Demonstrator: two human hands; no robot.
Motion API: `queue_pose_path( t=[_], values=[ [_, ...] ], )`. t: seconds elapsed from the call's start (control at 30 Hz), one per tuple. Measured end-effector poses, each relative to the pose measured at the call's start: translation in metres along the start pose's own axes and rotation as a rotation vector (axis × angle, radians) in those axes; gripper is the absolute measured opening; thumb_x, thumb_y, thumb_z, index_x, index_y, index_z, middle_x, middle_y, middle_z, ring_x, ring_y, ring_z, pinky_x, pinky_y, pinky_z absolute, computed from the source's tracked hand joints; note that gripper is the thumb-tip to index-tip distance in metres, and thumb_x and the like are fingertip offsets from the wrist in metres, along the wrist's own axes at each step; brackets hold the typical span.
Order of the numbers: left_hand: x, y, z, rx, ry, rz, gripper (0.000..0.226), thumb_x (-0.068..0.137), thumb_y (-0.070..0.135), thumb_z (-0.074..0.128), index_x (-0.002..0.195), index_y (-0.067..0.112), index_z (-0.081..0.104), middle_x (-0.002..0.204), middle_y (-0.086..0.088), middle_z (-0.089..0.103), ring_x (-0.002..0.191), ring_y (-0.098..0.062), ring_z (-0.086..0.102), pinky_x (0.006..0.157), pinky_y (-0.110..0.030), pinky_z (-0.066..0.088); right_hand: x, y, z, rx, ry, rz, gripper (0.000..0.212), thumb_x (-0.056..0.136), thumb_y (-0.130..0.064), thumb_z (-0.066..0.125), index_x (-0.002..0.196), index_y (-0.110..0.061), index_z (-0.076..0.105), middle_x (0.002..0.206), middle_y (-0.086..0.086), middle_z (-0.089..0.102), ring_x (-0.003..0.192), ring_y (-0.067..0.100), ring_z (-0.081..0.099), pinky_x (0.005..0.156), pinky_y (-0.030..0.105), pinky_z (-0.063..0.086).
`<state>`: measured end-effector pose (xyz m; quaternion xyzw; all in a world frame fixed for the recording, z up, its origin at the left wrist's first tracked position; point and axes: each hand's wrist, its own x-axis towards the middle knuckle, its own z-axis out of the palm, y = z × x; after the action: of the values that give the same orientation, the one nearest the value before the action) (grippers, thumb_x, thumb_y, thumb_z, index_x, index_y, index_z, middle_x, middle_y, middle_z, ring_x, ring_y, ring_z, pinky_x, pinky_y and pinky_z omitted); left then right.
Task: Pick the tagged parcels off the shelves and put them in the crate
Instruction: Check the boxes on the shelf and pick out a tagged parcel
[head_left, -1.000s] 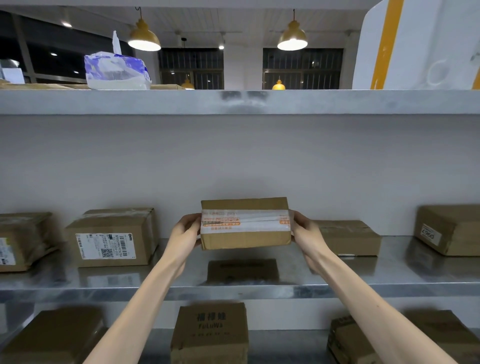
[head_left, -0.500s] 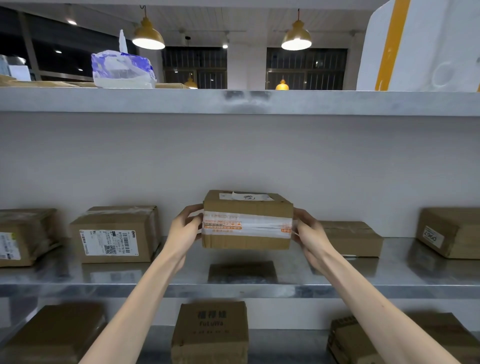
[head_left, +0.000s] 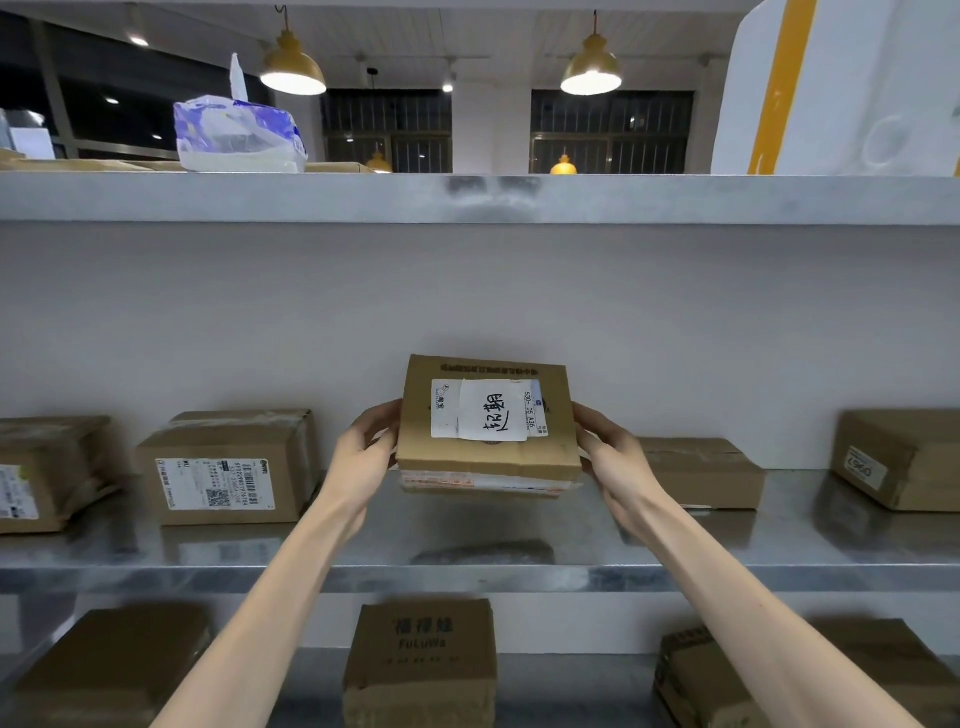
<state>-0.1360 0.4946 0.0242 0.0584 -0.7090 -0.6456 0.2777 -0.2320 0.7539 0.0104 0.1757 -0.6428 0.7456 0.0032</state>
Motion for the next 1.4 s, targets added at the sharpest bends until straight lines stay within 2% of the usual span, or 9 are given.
queue_pose_path(
  t=[0.3, 0.47, 0.6, 0.67, 0.8, 1.0, 1.1, 1.27, 1.4],
  values=[
    [-0.005, 0.0, 0.005, -0.005, -0.004, 0.02, 0.031, 0.102, 0.008, 0.047, 0.126, 0.02, 0.063, 0.122, 0.003, 0.068, 0.111, -0.012, 0.063, 0.075, -0.017, 0.05, -0.005, -0.001, 0.002, -0.008, 0.047, -0.041, 0.028, 0.1, -0.016, 0.056, 0.117, -0.032, 0.07, 0.122, -0.006, 0.071, 0.114, 0.014, 0.066, 0.096, 0.037, 0.054],
    [-0.001, 0.003, 0.014, -0.016, 0.002, 0.04, 0.033, 0.103, 0.008, 0.044, 0.127, 0.022, 0.063, 0.124, 0.001, 0.067, 0.115, -0.017, 0.062, 0.082, -0.025, 0.052, -0.014, -0.005, -0.005, -0.032, 0.099, -0.061, 0.029, 0.1, -0.012, 0.055, 0.113, -0.035, 0.068, 0.12, -0.006, 0.071, 0.112, 0.011, 0.066, 0.093, 0.032, 0.055],
    [-0.001, 0.007, 0.025, -0.042, -0.037, 0.078, 0.033, 0.103, 0.01, 0.046, 0.123, 0.027, 0.064, 0.123, 0.006, 0.068, 0.116, -0.014, 0.062, 0.097, -0.036, 0.052, -0.023, -0.017, -0.014, -0.079, 0.172, -0.089, 0.028, 0.101, -0.017, 0.054, 0.124, -0.028, 0.064, 0.121, -0.005, 0.071, 0.112, 0.011, 0.066, 0.097, 0.038, 0.055],
    [0.0, 0.008, 0.033, -0.069, -0.058, 0.088, 0.032, 0.103, 0.011, 0.047, 0.122, 0.029, 0.065, 0.12, 0.007, 0.069, 0.114, -0.013, 0.063, 0.099, -0.037, 0.052, -0.032, -0.026, -0.021, -0.123, 0.205, -0.114, 0.028, 0.102, -0.02, 0.054, 0.127, -0.027, 0.063, 0.122, -0.007, 0.07, 0.114, 0.008, 0.065, 0.099, 0.036, 0.054],
    [0.0, 0.013, 0.057, -0.124, -0.153, 0.119, 0.035, 0.104, 0.009, 0.042, 0.121, 0.03, 0.063, 0.119, 0.005, 0.069, 0.112, -0.015, 0.064, 0.092, -0.033, 0.054, -0.055, -0.045, -0.037, -0.104, 0.294, -0.143, 0.029, 0.102, -0.015, 0.052, 0.127, -0.027, 0.061, 0.125, -0.007, 0.068, 0.117, 0.008, 0.063, 0.098, 0.033, 0.053],
    [-0.016, 0.022, 0.111, -0.237, -0.318, 0.142, 0.032, 0.102, 0.009, 0.046, 0.116, 0.03, 0.065, 0.116, 0.003, 0.071, 0.111, -0.019, 0.066, 0.095, -0.039, 0.054, -0.106, -0.073, -0.075, -0.111, 0.464, -0.178, 0.025, 0.1, -0.016, 0.057, 0.122, -0.027, 0.063, 0.122, 0.0, 0.07, 0.11, 0.011, 0.067, 0.08, 0.025, 0.057],
    [-0.032, 0.028, 0.145, -0.29, -0.41, 0.136, 0.03, 0.103, 0.01, 0.048, 0.122, 0.025, 0.065, 0.117, 0.005, 0.071, 0.113, -0.015, 0.065, 0.097, -0.039, 0.054, -0.136, -0.087, -0.101, -0.188, 0.559, -0.176, 0.024, 0.101, -0.021, 0.056, 0.121, -0.033, 0.061, 0.119, -0.004, 0.071, 0.107, 0.011, 0.068, 0.082, 0.03, 0.058],
    [-0.071, 0.046, 0.208, -0.375, -0.587, 0.136, 0.031, 0.102, 0.006, 0.048, 0.115, 0.029, 0.064, 0.117, 0.005, 0.071, 0.114, -0.011, 0.065, 0.095, -0.027, 0.053, -0.193, -0.111, -0.152, -0.247, 0.716, -0.216, 0.024, 0.1, -0.02, 0.056, 0.12, -0.033, 0.061, 0.119, -0.003, 0.071, 0.11, 0.013, 0.068, 0.089, 0.037, 0.058],
    [-0.117, 0.061, 0.265, -0.428, -0.725, 0.123, 0.028, 0.102, 0.009, 0.05, 0.121, 0.023, 0.065, 0.118, 0.002, 0.072, 0.112, -0.012, 0.066, 0.093, -0.027, 0.053, -0.246, -0.13, -0.199, -0.294, 0.858, -0.238, 0.023, 0.1, -0.019, 0.058, 0.119, -0.032, 0.062, 0.12, -0.003, 0.071, 0.11, 0.011, 0.068, 0.086, 0.034, 0.058]
  ],
)
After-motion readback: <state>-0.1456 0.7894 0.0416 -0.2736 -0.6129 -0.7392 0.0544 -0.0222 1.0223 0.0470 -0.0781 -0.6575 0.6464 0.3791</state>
